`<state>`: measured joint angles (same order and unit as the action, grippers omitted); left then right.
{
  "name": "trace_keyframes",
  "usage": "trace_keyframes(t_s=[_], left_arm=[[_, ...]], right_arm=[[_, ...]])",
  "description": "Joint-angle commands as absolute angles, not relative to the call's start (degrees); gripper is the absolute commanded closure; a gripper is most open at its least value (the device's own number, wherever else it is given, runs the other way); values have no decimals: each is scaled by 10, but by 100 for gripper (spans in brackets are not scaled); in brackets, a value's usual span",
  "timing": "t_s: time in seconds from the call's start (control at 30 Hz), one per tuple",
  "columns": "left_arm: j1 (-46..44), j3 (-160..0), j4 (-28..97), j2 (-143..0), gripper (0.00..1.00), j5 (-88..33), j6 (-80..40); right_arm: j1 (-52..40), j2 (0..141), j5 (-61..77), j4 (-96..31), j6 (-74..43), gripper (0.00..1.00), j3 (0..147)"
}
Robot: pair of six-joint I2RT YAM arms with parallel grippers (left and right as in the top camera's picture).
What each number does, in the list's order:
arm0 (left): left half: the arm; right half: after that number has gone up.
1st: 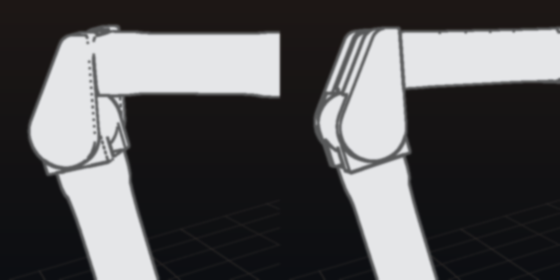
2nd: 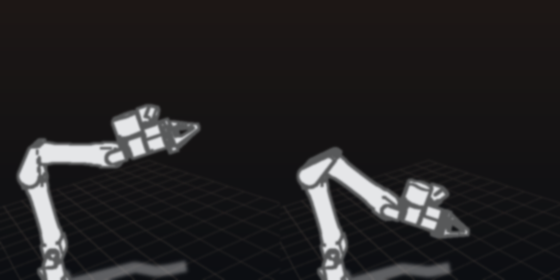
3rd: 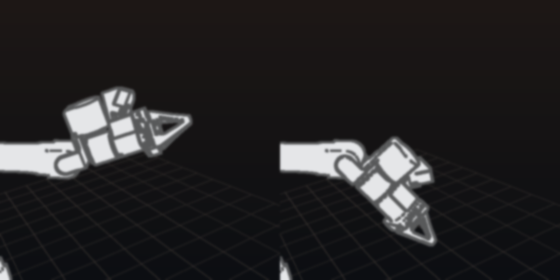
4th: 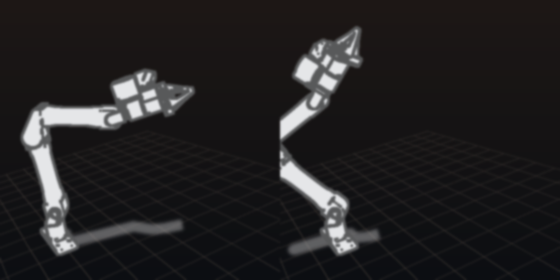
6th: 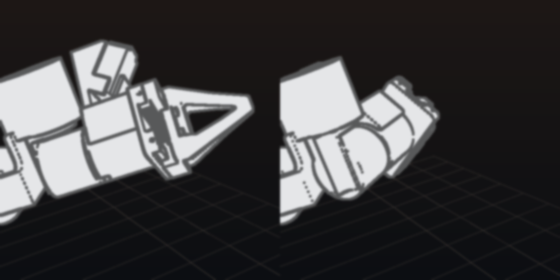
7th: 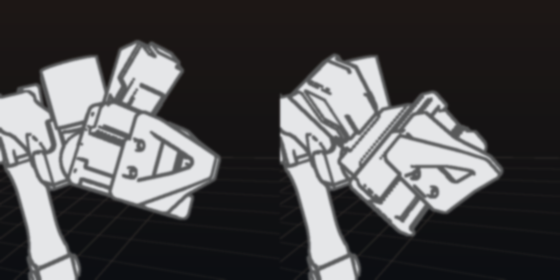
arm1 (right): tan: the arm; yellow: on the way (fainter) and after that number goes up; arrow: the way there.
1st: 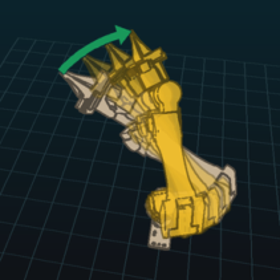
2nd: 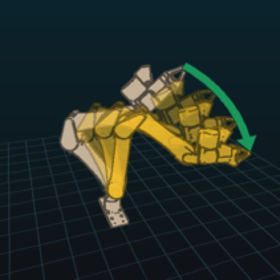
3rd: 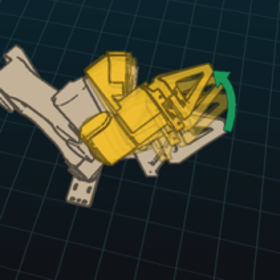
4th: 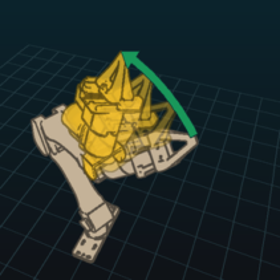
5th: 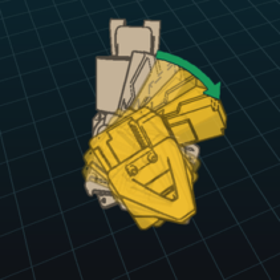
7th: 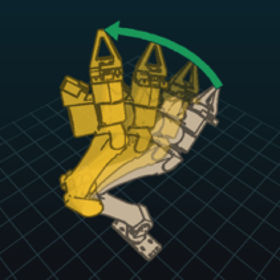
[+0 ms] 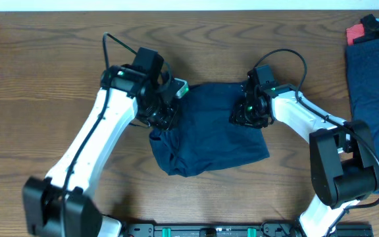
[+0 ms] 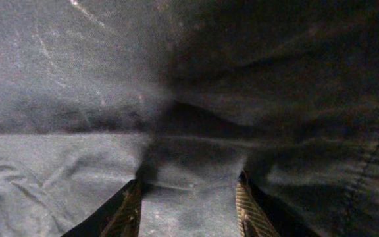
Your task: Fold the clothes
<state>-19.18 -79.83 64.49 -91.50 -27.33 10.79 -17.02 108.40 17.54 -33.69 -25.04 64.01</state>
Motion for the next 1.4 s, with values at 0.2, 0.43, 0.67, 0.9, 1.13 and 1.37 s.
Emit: trace_keyframes(t_s=[0.2,0.43,0.67,0.9,1.13,1.37], left_arm=[[-199,-834,638,-807,94,-270,100],[-237,-831,637,-828,94,-270,98],[-284,-831,607,-842,94,-291,85],[-318,-828,570,-843,94,-291,67],[-322,-826,564,-879,94,-292,61],[-322,-826,551,-918,93,-292,58]], right_arm=[[-173,1118,168,-347,-274,55,628],[-177,1118,170,-347,-274,55,628],[-195,1118,163,-342,-281,54,628],[-202,1118,159,-340,-313,51,628],[-201,1117,159,-340,-317,50,629],[-185,1082,159,-354,-317,49,633]])
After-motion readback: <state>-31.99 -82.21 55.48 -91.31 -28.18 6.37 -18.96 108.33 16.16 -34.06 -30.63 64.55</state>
